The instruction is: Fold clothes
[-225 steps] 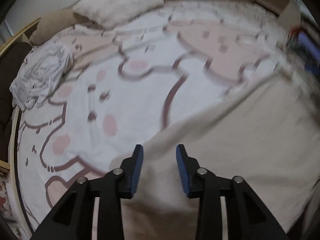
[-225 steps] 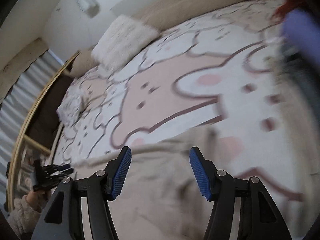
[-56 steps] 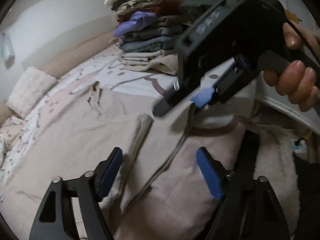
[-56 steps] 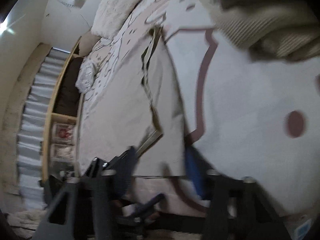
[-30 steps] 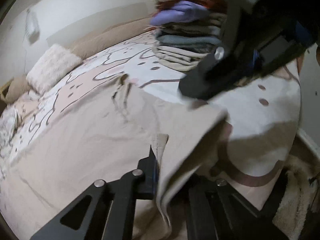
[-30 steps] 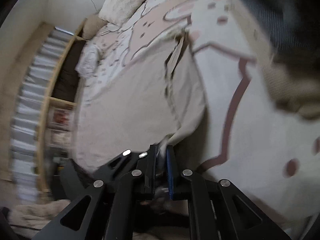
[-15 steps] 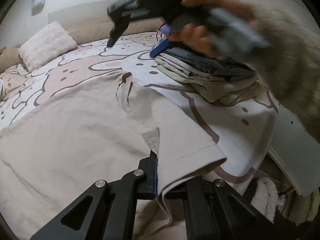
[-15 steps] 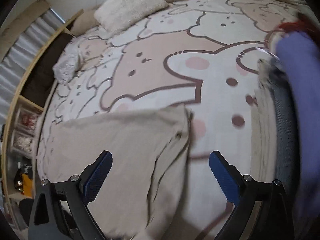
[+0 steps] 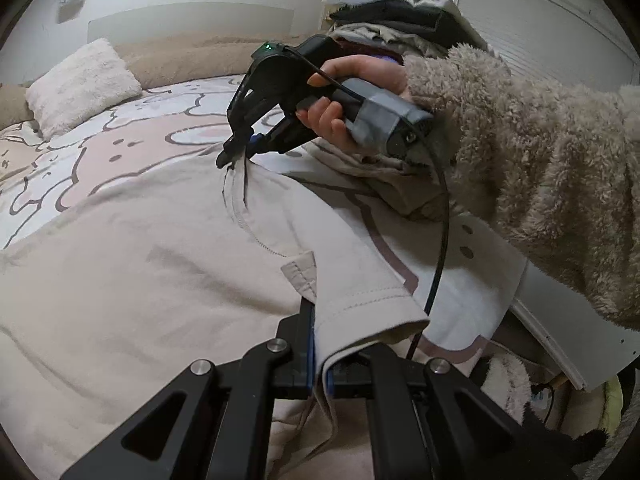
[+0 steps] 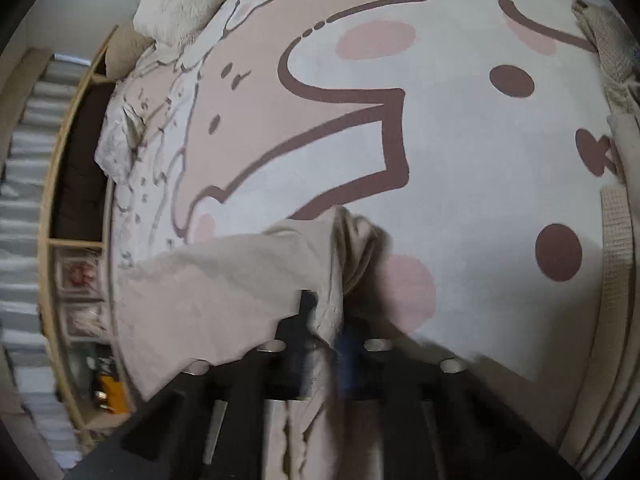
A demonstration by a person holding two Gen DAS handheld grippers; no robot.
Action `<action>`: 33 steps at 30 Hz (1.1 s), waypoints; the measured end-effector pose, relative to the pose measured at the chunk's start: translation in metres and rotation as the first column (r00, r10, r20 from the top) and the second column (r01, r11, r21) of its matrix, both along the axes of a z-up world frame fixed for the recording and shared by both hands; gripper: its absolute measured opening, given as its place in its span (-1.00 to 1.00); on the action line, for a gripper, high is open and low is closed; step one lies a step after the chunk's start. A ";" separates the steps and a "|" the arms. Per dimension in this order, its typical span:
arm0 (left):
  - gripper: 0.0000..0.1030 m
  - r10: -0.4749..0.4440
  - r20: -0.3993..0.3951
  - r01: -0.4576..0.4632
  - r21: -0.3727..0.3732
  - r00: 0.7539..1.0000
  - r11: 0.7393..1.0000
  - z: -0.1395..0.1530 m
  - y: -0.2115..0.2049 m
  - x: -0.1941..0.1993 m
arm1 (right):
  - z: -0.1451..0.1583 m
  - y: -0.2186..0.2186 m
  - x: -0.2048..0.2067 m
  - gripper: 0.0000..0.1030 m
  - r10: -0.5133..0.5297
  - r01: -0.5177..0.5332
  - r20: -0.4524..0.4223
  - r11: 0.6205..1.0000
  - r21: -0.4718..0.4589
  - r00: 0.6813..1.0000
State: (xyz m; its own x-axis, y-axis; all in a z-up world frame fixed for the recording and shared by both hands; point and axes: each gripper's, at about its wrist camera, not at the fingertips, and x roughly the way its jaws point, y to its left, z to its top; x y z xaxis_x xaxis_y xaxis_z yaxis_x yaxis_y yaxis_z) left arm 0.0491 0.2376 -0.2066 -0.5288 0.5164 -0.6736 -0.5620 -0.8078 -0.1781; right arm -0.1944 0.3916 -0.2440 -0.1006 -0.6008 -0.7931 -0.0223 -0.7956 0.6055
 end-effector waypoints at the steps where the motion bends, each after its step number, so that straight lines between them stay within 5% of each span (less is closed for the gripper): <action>1: -0.91 0.004 -0.001 -0.004 0.011 1.000 1.000 0.004 -0.002 0.000 | 0.009 -0.002 0.002 -0.85 0.006 -0.006 -0.027 1.000 0.001 1.000; 9: -0.91 0.117 -0.023 -0.113 0.125 0.993 0.986 0.044 -0.051 0.015 | 0.102 -0.043 0.019 -0.86 0.045 -0.056 -0.215 0.997 -0.044 0.976; 17: -0.91 0.354 -0.028 -0.344 0.180 0.935 0.922 0.074 -0.141 0.052 | 0.161 -0.155 0.027 -0.86 0.131 -0.165 -0.294 0.982 -0.091 0.947; 21: -0.91 0.490 0.036 -0.489 0.162 0.871 0.857 0.068 -0.193 0.071 | 0.158 -0.226 0.029 -0.86 0.198 -0.227 -0.292 0.971 -0.071 0.936; 28: -0.91 0.686 0.178 -0.705 0.086 0.706 0.704 0.034 -0.276 0.096 | 0.118 -0.345 0.031 -0.86 0.302 -0.303 -0.233 0.952 0.029 0.925; 33: -0.91 0.723 0.248 -0.756 0.063 0.645 0.652 0.010 -0.301 0.097 | 0.080 -0.409 0.029 -0.86 0.341 -0.326 -0.167 0.939 0.110 0.925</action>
State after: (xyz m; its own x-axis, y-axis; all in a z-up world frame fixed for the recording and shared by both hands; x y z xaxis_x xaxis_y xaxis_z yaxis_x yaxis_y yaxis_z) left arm 0.1464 -0.0631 -0.1969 -0.6527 0.1077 -0.7499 0.2688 -0.8926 -0.3621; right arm -0.1655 -0.0176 -0.1637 -0.0517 -0.5606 -0.8265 0.3562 -0.7835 0.5091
